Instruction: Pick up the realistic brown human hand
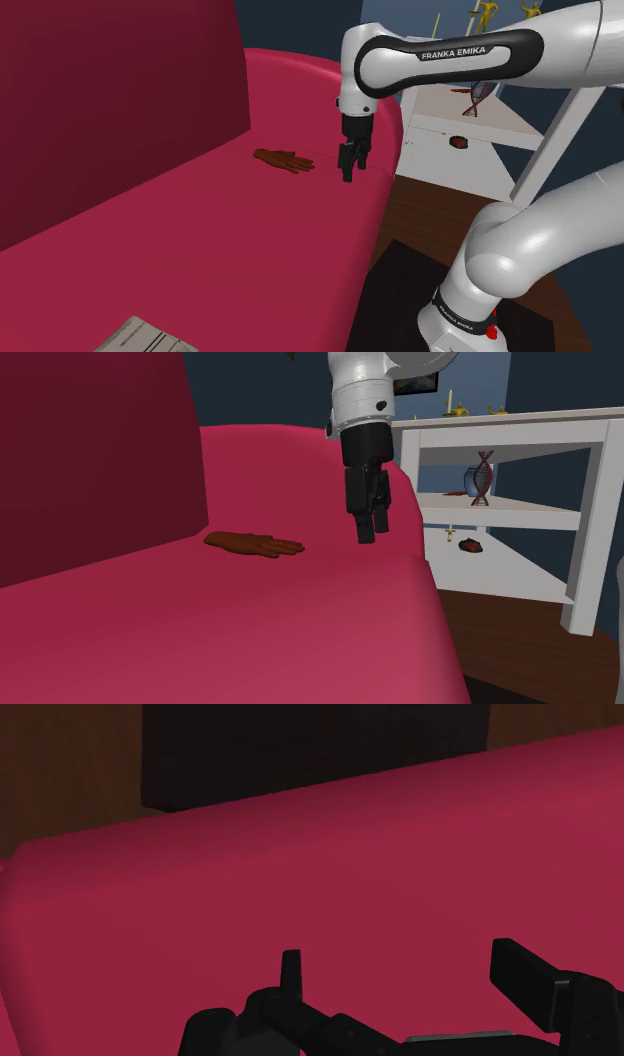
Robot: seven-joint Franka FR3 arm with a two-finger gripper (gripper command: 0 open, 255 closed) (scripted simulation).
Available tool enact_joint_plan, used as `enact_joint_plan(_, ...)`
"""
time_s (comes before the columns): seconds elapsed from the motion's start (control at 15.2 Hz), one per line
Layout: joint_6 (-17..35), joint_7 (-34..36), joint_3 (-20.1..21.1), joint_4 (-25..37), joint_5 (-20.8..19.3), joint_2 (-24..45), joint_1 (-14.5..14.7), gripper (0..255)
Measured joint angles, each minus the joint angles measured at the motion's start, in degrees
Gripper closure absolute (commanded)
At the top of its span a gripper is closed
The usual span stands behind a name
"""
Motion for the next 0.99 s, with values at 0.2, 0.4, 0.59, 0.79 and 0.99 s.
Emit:
enact_joint_plan(0.2,3.45,-3.05,-0.56,4.63,-0.71,6.27,0.32,0)
enact_joint_plan(0.4,6.6,-5.7,-0.75,8.92,-1.07,11.93,0.81,0)
enact_joint_plan(0.59,9.25,-8.51,-0.95,13.87,-1.35,17.74,1.2,0)
enact_joint_plan(0.79,11.93,-10.75,-0.69,18.42,-1.38,23.13,1.79,0)
enact_joint_plan(0.99,13.42,-13.68,-0.75,24.47,-1.51,28.87,1.96,0)
